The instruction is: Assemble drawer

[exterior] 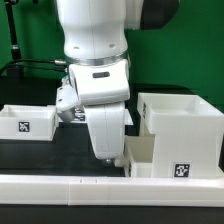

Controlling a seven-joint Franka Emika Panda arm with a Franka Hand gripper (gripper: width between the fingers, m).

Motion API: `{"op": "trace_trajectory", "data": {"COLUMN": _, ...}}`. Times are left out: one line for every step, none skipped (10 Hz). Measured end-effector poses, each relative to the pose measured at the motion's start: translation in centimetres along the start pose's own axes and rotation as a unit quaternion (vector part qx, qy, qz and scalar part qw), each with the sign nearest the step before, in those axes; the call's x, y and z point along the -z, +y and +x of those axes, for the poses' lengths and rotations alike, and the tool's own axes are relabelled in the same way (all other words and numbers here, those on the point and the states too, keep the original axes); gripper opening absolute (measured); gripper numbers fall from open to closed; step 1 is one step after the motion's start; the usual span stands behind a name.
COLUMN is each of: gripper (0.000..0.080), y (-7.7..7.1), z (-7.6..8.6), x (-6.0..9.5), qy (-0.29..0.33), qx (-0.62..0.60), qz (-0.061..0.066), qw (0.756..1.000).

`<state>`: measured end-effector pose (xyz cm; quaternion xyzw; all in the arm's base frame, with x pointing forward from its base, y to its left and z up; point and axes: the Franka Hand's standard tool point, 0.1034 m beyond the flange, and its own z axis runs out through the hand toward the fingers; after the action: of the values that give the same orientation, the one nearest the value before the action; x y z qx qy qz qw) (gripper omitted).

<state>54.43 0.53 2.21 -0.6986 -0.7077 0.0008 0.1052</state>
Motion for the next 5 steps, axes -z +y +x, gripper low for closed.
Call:
{"op": "trace_trajectory", "data": {"gripper": 0.0649, "y": -0.05, "z": 0.60, "x": -0.12, "qy": 0.001, "qx": -0.002, "qz": 0.001, "qw": 1.000}}
{"op": "trace_trajectory", "data": {"gripper": 0.0649, "y": -0.07, "z": 1.19, "x": -0.25, "qy": 0.001, "qx": 0.002, "qz": 0.002, "qw": 1.000}}
{"op": "trace_trajectory", "data": {"gripper": 0.0649, "y": -0.05, "z": 1.39, "x": -0.26, "qy": -0.001, "qx": 0.008, "qz": 0.002, "qw": 1.000}}
{"op": "trace_trajectory", "data": {"gripper": 0.0649, "y": -0.04, "z": 1.35, "x": -0.25, "qy": -0.006, "qx": 0.014, "qz": 0.003, "qw": 1.000}}
{"op": "trace_trajectory", "data": {"gripper": 0.0649, "y": -0.06, "z": 1.26, "x": -0.23, "qy": -0.009, "qx": 0.015, "qz": 0.003, "qw": 1.000}}
